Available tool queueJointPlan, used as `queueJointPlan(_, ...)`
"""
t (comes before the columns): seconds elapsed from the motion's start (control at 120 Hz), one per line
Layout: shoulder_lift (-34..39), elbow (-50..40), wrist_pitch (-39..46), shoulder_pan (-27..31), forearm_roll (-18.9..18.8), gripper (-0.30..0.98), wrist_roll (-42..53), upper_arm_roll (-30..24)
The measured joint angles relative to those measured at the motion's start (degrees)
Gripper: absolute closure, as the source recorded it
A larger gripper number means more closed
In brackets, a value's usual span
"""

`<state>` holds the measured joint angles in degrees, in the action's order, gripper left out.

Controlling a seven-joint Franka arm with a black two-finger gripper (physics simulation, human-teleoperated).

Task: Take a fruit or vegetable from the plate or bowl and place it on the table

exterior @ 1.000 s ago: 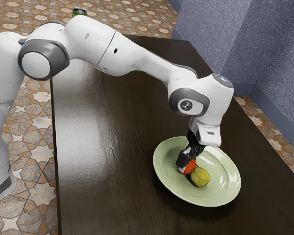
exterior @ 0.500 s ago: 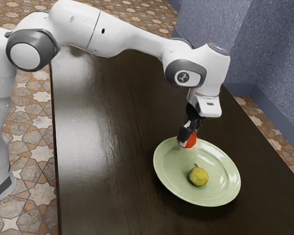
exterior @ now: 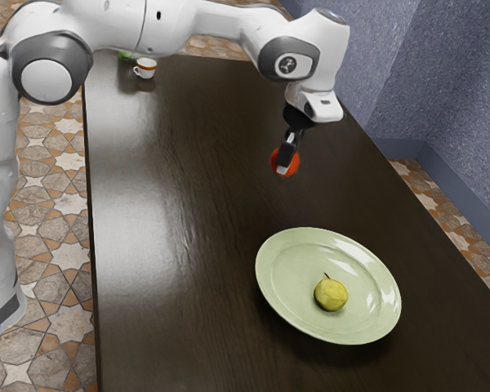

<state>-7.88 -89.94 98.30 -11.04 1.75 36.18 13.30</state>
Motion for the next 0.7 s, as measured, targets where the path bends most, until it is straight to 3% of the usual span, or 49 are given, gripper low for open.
queueJointPlan(0.275,-0.7,-0.1,-1.4,0.9,0.0,0.33,0.0,3.8)
queueJointPlan(0.5,-0.9,0.0,-2.0,0.8,0.4,0.1,0.0,4.8)
queueJointPlan(0.7,-0.9,0.0,-2.2,1.0,0.7,0.03,0.0,5.3)
